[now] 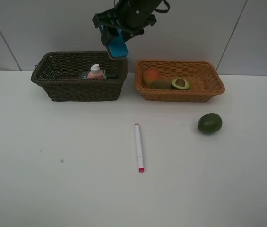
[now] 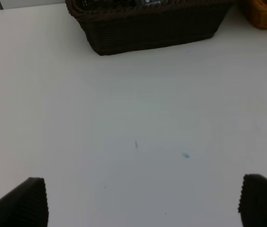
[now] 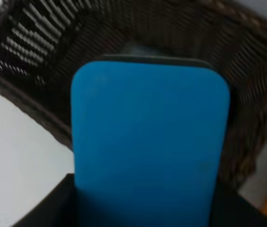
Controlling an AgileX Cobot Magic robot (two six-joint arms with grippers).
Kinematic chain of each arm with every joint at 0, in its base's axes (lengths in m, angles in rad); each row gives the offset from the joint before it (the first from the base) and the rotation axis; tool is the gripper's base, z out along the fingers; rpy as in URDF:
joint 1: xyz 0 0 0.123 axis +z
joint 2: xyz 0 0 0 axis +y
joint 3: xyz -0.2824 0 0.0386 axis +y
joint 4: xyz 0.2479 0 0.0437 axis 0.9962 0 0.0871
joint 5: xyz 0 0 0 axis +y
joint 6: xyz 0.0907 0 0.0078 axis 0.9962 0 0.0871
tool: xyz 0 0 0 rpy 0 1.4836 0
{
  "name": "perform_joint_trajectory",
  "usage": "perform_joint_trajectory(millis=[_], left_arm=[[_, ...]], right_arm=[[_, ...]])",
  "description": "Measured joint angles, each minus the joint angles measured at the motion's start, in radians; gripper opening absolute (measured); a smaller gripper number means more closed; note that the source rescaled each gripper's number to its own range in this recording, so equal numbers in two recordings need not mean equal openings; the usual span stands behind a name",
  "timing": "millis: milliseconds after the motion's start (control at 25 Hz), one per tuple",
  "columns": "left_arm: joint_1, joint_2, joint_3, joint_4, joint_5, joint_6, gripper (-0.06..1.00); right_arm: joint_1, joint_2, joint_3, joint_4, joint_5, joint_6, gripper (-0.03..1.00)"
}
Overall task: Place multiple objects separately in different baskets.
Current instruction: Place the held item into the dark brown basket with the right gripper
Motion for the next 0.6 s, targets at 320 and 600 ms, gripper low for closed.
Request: perform_joint_trajectory(millis=[320,600], left_arm=[[0.0,0.0,0.0,0.0,0.0,0.0,1.0],[0.0,0.0,0.0,0.0,0.0,0.0,1.0]], right_arm=[[0.053,0.162,-0.107,0.023,-0.187,-0.085,0.56],[0.053,0.233,-0.108,-0.002,-0.331,-0.055,0.93]])
